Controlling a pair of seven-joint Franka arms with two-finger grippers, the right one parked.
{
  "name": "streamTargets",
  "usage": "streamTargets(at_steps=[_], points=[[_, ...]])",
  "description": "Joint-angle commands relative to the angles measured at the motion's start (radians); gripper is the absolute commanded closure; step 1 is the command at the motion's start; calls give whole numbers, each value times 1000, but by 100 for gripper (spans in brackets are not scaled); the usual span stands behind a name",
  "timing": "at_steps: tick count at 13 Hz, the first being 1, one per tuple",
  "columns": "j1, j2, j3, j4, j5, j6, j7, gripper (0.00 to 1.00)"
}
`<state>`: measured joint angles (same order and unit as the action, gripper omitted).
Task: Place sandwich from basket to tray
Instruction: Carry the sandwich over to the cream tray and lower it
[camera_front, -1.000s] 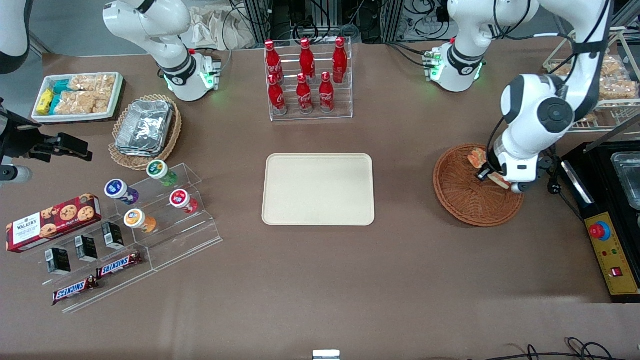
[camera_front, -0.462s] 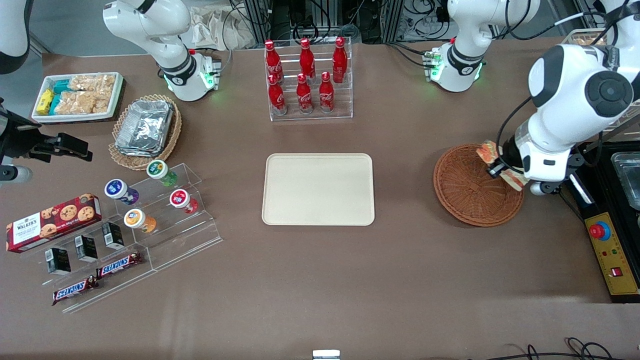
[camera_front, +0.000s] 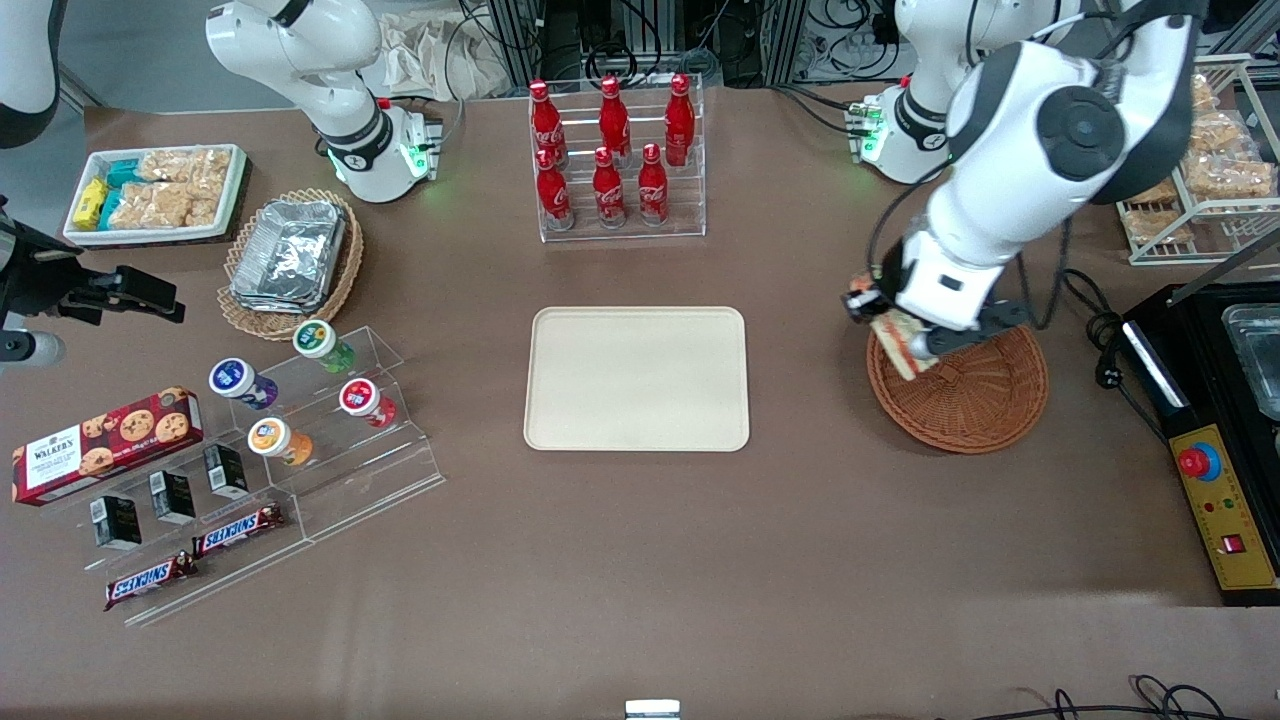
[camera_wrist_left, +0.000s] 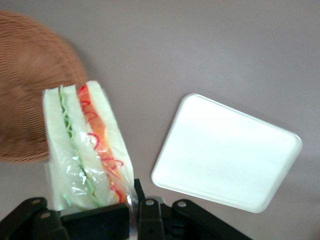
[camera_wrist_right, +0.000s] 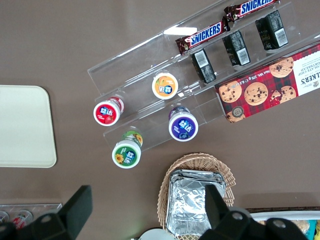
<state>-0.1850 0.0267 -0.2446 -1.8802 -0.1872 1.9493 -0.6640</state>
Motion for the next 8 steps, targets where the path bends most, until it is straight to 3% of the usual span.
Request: streamTargets(at_steps=[1, 3, 5, 8], points=[[7, 128, -111, 35, -26, 130, 66, 100], [-5, 232, -191, 20, -20, 302, 67, 100], [-62, 330, -199, -6, -6, 460, 84, 100], [-92, 426, -199, -26, -3, 563, 150, 100]])
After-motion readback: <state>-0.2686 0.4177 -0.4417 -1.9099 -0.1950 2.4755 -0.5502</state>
